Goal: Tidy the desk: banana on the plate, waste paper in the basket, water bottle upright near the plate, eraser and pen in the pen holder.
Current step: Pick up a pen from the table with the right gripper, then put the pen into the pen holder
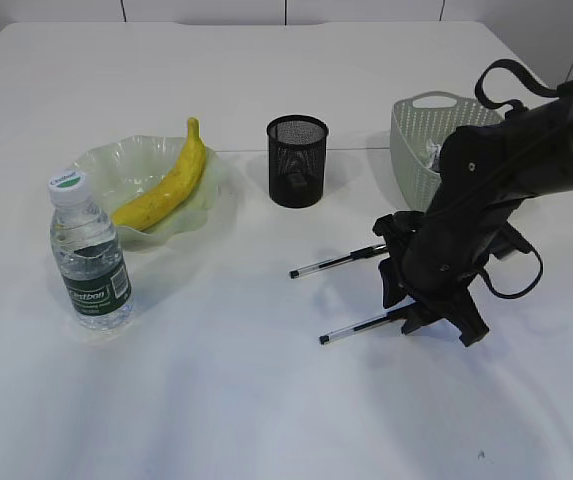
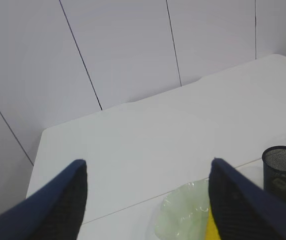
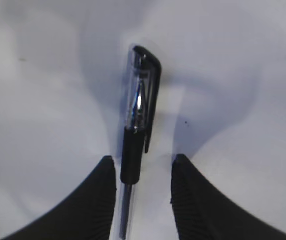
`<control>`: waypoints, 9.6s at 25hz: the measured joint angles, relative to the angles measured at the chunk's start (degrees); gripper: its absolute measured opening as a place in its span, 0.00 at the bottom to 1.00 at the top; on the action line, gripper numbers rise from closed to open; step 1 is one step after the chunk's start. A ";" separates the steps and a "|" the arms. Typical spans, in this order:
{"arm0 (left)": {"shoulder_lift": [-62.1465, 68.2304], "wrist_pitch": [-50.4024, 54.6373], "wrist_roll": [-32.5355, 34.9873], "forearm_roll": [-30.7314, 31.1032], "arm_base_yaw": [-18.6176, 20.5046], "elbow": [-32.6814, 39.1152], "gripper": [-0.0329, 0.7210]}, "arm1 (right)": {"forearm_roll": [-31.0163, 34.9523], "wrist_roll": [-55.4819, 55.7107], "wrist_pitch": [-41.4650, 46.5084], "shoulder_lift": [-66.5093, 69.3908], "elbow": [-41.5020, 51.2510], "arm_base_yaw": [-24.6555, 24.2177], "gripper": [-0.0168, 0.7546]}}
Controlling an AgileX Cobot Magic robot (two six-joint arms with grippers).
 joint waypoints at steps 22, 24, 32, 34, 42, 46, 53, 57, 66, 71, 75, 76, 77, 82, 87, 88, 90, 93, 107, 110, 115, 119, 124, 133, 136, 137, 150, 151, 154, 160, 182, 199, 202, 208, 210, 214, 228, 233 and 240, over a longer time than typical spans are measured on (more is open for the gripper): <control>0.00 0.26 0.00 0.42 0.00 0.00 0.76 | -8.01 8.05 0.00 0.00 0.00 0.00 0.39; 0.00 0.26 0.00 0.42 0.00 0.00 0.76 | -8.08 8.28 -0.11 0.16 0.00 0.00 0.39; 0.00 0.45 0.00 0.42 0.00 0.00 0.76 | -8.08 8.36 1.87 2.34 -3.84 0.00 0.39; 0.00 0.53 0.00 0.42 0.00 0.00 0.76 | -8.08 8.07 3.40 3.00 -5.76 0.00 0.39; 0.00 0.68 0.00 0.55 0.00 0.00 0.76 | -8.22 5.78 12.22 5.10 -11.31 0.00 0.39; 0.00 0.68 0.00 0.67 0.00 0.00 0.76 | -8.22 4.75 16.23 5.10 -11.31 0.00 0.39; 0.00 1.12 0.00 0.67 0.00 0.00 0.76 | -8.22 4.67 15.99 5.10 -11.42 0.00 0.39; 0.00 2.86 0.00 0.80 0.00 0.00 0.76 | -8.22 4.41 14.04 5.10 -11.42 0.00 0.39; 0.00 3.24 0.00 0.80 0.00 0.00 0.76 | -8.22 4.29 13.50 5.21 -11.42 0.00 0.39; 0.00 3.24 0.00 0.80 0.00 0.00 0.76 | -8.22 4.29 13.94 5.22 -11.42 0.00 0.39; 0.00 3.24 0.00 0.80 0.00 0.00 0.76 | -8.22 4.29 13.92 5.84 -11.42 0.00 0.39; 0.00 3.24 0.00 0.80 0.00 0.00 0.76 | -8.22 4.29 13.92 6.09 -11.42 0.00 0.39; 0.00 3.24 0.00 0.82 0.00 0.00 0.76 | -8.11 4.29 13.92 6.23 -11.42 0.00 0.39; 0.00 3.24 0.00 1.54 0.00 0.00 0.76 | -8.11 4.26 13.92 6.34 -11.42 0.00 0.39; 0.00 3.24 0.00 1.90 0.00 0.00 0.76 | -8.21 4.13 13.92 6.36 -11.42 0.00 0.39; 0.00 3.24 0.00 1.90 0.00 0.00 0.76 | -8.21 4.13 13.66 6.36 -11.42 0.00 0.39; 0.00 3.24 0.00 1.93 0.00 0.00 0.76 | -8.21 4.13 13.25 6.36 -11.42 0.00 0.39; 0.00 3.24 0.00 2.13 0.00 0.00 0.76 | -8.21 4.13 13.27 6.36 -11.42 0.00 0.39; 0.00 3.24 0.00 2.47 0.00 0.00 0.76 | -8.89 4.02 13.13 6.36 -11.42 0.00 0.39; 0.00 3.24 0.00 2.56 0.00 0.00 0.76 | -9.96 4.02 13.13 6.36 -11.42 0.00 0.39; 0.00 3.24 0.00 2.56 0.00 0.00 0.76 | -10.93 4.02 13.13 6.36 -11.42 0.00 0.38; 0.00 3.24 0.00 2.56 0.00 0.00 0.76 | -11.05 4.02 13.13 6.36 -11.42 0.00 0.38; 0.00 3.24 0.00 2.56 0.00 0.00 0.76 | -10.93 4.02 13.11 6.47 -11.42 0.00 0.39; 0.00 3.24 0.00 2.56 0.00 0.00 0.76 | -6.20 3.90 12.99 7.10 -11.76 0.00 0.38; 0.00 3.24 0.00 2.56 0.00 0.00 0.76 | -5.81 3.67 12.99 7.19 -11.80 0.00 0.38; 0.00 3.24 0.00 2.56 0.00 0.00 0.76 | -5.72 3.51 12.99 7.21 -11.89 0.00 0.38; 0.00 3.24 0.00 3.19 0.00 0.00 0.76 | -5.39 0.97 13.09 7.31 -11.89 0.00 0.21; 0.00 3.24 0.00 3.19 0.00 0.00 0.76 | -5.39 0.86 13.09 7.31 -11.89 0.00 0.20; 0.00 3.24 0.00 3.28 0.00 0.00 0.76 | -5.39 -1.10 13.09 7.31 -11.89 0.00 0.16; 0.00 3.24 0.00 3.41 0.00 0.00 0.76 | -5.39 -3.77 13.09 7.31 -11.89 0.00 0.11; 0.00 3.24 0.00 3.41 0.00 0.00 0.76 | -5.71 -13.89 17.66 8.06 -18.15 0.00 0.11; 0.00 3.24 0.00 3.41 0.00 0.00 0.76 | -12.69 -31.43 24.45 8.38 -30.99 0.00 0.10; 0.00 3.24 0.00 3.41 0.00 0.00 0.76 | -14.36 -33.95 24.45 8.38 -34.06 0.00 0.10; 0.00 3.24 0.00 3.41 0.00 0.00 0.76 | -22.25 -35.09 23.29 8.38 -39.36 0.00 0.10; 0.00 3.24 0.00 3.41 0.00 0.00 0.76 | -25.29 -35.20 22.26 8.38 -40.34 0.00 0.10; 0.00 3.24 0.00 3.41 0.00 0.00 0.76 | -29.70 -35.20 18.12 8.50 -41.42 0.00 0.10; 0.00 3.24 0.00 3.41 0.00 0.00 0.75 | -43.47 -35.28 -4.61 8.61 -41.42 0.00 0.10; 0.00 3.24 0.00 3.41 0.00 0.00 0.74 | -49.02 -35.28 -16.38 8.71 -41.42 0.00 0.10; 0.00 3.24 0.00 3.31 0.00 0.00 0.73 | -56.86 -35.28 -28.27 8.79 -41.42 0.00 0.10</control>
